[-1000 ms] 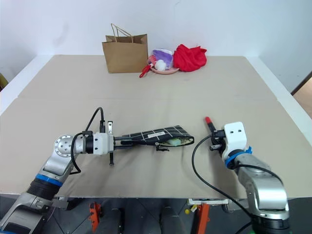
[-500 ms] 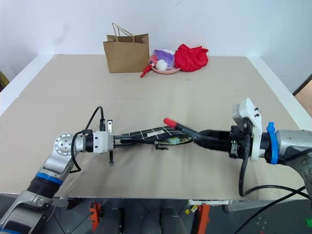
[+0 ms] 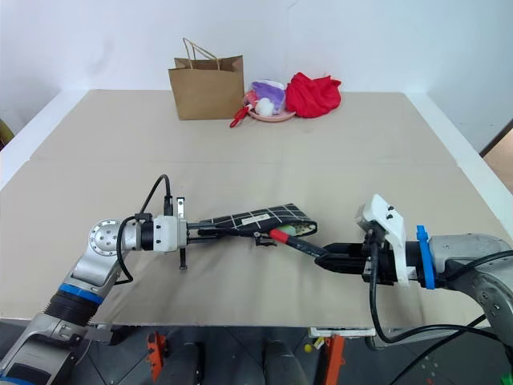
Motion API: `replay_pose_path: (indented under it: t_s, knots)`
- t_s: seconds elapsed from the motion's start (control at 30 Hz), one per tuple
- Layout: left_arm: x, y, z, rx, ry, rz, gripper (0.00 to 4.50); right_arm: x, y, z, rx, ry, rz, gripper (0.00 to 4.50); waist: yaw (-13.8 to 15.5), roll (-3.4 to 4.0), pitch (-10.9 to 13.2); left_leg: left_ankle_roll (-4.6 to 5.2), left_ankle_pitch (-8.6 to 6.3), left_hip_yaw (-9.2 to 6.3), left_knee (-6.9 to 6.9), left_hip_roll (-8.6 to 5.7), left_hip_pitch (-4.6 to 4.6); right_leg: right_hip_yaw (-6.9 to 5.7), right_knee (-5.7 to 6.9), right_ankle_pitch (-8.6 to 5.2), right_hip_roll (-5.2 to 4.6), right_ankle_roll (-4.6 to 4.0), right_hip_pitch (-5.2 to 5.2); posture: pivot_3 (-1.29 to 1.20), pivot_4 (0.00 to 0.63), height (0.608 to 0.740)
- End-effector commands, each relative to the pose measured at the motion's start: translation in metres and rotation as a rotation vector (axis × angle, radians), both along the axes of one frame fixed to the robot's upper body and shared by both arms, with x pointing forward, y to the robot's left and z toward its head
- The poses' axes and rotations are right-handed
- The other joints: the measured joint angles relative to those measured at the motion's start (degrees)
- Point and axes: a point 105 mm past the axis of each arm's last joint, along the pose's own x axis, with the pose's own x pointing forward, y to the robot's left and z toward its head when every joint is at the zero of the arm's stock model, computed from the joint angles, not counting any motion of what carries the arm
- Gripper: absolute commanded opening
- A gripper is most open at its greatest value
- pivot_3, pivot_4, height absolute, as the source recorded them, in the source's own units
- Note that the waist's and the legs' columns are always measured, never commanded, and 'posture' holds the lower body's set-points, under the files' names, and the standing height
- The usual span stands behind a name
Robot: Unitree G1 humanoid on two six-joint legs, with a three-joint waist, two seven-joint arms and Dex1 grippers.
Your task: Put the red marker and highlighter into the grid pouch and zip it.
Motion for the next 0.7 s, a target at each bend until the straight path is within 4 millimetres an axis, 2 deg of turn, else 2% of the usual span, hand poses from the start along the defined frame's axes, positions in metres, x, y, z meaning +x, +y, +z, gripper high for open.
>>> replay_pose_path:
  t_s: [0.03, 0.23, 0.7]
  knots:
    - [-0.001, 0.001, 0.011, -0.021, -0.045, 0.002, 0.0, 0.007, -0.003, 0.003, -0.017, -0.022, -0.045, 0.61, 0.0, 0.0, 0.0, 0.0, 0.0, 0.0, 0.0, 0.0, 0.0, 0.0, 0.0, 0.0, 0.0, 0.0, 0.0, 0.0, 0.15, 0.74]
    - [-0.003, 0.001, 0.009, -0.015, -0.042, -0.001, 0.0, 0.013, -0.005, 0.004, -0.025, -0.015, -0.08, 0.61, -0.01, 0.0, 0.0, 0.0, 0.0, 0.0, 0.01, 0.0, 0.0, 0.01, 0.0, -0.01, 0.0, -0.01, 0.0, 0.0, 0.15, 0.74]
    - [-0.003, -0.005, 0.008, -0.026, -0.042, -0.008, 0.0, 0.032, 0.025, 0.004, -0.024, -0.043, 0.003, 0.61, -0.01, 0.0, 0.0, 0.0, 0.0, 0.0, 0.0, 0.0, -0.01, 0.0, 0.0, 0.01, 0.0, 0.01, -0.02, 0.0, 0.15, 0.74]
